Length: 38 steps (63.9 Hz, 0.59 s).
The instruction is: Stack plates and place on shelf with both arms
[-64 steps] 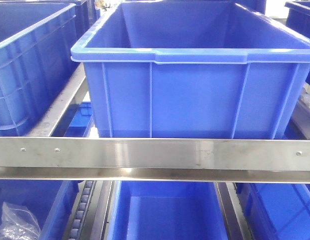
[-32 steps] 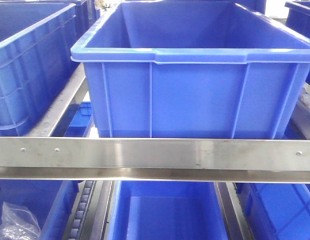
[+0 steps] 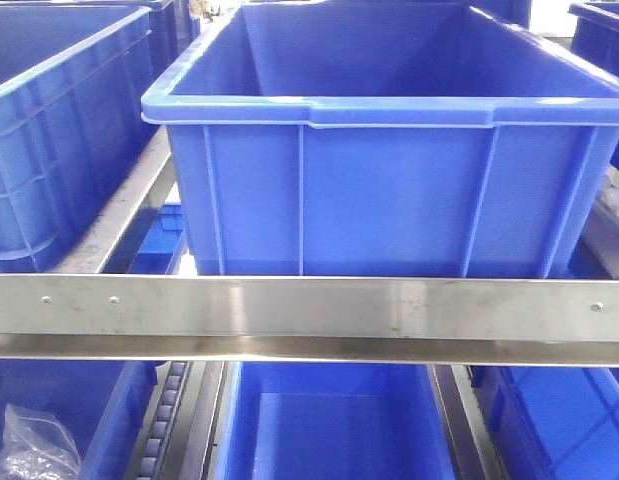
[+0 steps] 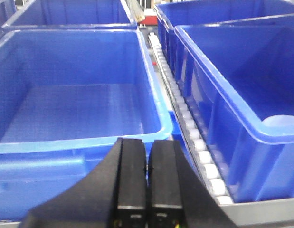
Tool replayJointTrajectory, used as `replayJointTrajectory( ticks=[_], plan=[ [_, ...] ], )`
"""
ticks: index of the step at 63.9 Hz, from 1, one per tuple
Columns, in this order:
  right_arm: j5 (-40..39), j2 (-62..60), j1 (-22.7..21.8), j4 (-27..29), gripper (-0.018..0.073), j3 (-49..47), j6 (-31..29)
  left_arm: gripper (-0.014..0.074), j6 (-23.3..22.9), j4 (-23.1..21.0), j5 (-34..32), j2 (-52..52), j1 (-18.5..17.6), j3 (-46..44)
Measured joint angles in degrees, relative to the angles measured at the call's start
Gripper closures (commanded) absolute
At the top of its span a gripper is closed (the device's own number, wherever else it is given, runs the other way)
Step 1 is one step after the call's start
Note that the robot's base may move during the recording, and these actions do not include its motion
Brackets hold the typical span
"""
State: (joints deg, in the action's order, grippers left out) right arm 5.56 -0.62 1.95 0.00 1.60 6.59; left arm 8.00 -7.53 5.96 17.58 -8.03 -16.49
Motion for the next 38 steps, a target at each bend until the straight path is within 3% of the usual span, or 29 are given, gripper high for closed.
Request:
replayJointTrajectory(
  ticks=[15,25,38],
  plan=[
    [0.04,0.0,0.0,0.0,0.0502,0.0,0.0,0.0513,0.0,3.93,-1.92,-11.32,6.22,9.29],
    [0.04,0.0,0.0,0.0,0.0502,0.0,0.0,0.0514,0.0,4.57,-5.38,-16.49,5.89,16.66],
    [0.13,0.0,0.0,0.0,0.0502,0.0,0.0,0.0514,0.0,4.67,-3.93,-17.84,4.92,16.96]
  ],
)
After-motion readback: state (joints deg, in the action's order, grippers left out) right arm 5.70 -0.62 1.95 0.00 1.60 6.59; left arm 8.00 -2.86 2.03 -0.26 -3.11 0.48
